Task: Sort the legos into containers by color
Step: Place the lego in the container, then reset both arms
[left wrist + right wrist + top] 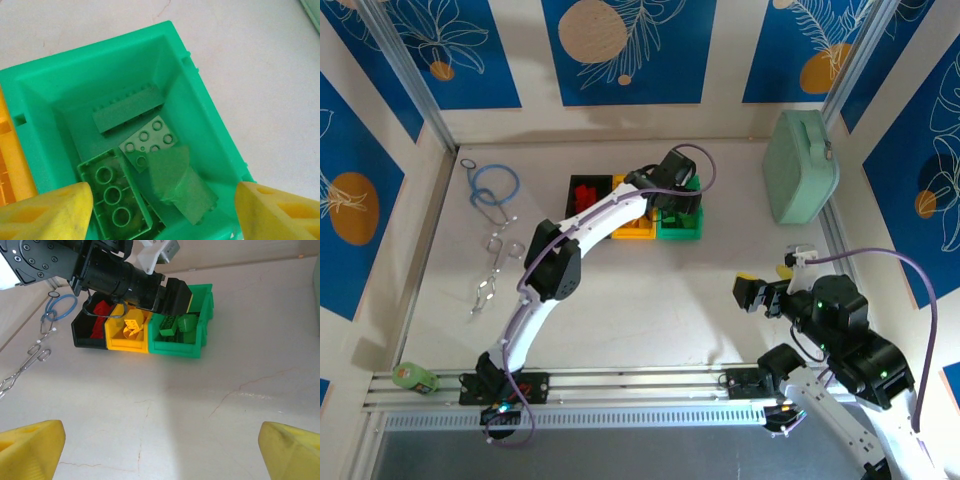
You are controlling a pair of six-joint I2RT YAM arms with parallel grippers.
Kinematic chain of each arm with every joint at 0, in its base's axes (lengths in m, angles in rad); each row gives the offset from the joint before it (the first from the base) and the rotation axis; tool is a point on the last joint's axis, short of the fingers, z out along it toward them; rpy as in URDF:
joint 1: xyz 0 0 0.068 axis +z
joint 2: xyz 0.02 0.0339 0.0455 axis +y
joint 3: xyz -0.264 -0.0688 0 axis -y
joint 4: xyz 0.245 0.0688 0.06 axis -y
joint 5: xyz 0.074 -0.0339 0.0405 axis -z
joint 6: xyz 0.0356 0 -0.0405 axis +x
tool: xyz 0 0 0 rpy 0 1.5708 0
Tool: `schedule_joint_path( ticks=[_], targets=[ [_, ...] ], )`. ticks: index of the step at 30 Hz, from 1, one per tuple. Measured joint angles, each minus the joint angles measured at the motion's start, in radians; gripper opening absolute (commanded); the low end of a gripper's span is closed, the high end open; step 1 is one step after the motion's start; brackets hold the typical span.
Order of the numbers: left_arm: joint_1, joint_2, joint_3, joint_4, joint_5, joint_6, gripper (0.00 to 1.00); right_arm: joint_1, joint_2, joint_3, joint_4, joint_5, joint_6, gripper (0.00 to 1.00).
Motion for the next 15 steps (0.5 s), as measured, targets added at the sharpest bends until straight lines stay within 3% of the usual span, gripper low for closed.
schedule_joint_path(
  ticks=[6, 15],
  targets=[
    [-0.002, -0.158, -0.206, 0.050, -0.001, 0.014, 0.78, -0.004, 0.031, 0.000, 0.001, -0.002, 0.000, 0.99],
    [-0.003, -0.733, -0.732, 0.286, -0.102, 0.069, 0.83, -0.005, 0.084, -0.039, 0.032, 0.076, 0.007, 0.99]
  ],
)
